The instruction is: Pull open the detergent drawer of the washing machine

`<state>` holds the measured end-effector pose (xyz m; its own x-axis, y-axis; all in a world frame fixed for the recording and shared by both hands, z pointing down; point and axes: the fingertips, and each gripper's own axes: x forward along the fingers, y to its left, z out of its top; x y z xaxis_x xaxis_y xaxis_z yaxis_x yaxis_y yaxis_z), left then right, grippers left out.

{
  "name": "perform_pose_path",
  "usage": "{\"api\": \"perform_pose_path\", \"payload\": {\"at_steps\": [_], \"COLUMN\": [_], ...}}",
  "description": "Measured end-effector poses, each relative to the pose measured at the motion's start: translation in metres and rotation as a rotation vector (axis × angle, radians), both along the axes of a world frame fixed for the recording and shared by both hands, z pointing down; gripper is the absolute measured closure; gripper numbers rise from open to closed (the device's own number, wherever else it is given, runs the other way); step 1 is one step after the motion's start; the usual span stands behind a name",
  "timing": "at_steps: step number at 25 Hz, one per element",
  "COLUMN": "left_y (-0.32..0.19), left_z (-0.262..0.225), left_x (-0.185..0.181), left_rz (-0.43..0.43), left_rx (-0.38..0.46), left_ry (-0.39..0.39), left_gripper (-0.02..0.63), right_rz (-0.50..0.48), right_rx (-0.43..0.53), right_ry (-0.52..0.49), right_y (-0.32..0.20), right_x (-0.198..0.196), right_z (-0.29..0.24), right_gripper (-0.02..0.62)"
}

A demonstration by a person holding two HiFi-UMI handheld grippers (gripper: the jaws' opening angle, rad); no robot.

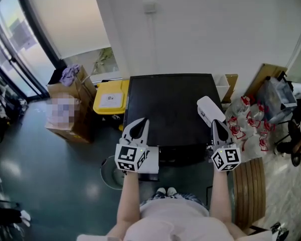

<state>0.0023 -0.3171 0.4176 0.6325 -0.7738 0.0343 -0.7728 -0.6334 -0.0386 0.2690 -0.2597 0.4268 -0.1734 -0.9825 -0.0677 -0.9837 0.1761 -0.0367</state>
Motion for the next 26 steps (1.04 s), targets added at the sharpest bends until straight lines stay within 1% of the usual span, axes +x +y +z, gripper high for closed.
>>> {"api": "perform_pose_path", "payload": {"at_steps": [6, 16, 26], "left_y": [0.0009, -0.0002, 0.0036], "left_z": [0.0046, 0.009, 0.0088], "left_x": [0.0039, 0.0025, 0.0034], "left_rz": [0.002, 0.011, 0.012], "left_rx": [-0.009, -0.02, -0.021], "left_ry": [-0.006, -0.017, -0.009], "left_gripper": [0.58, 0.581, 0.581], "right_rz": [-0.006, -0.001, -0.004], "right_rx": [-0.023, -0.033, -0.04], "right_ry": [-0.005, 0.006, 0.014], "right_y": [-0.0026, -0.0075, -0.0055], "right_x": [0.0031, 0.0011, 0.0011], "right_z": [0.0071, 0.0084, 0.0102], "right_gripper": [0.581, 0.58, 0.58]}}
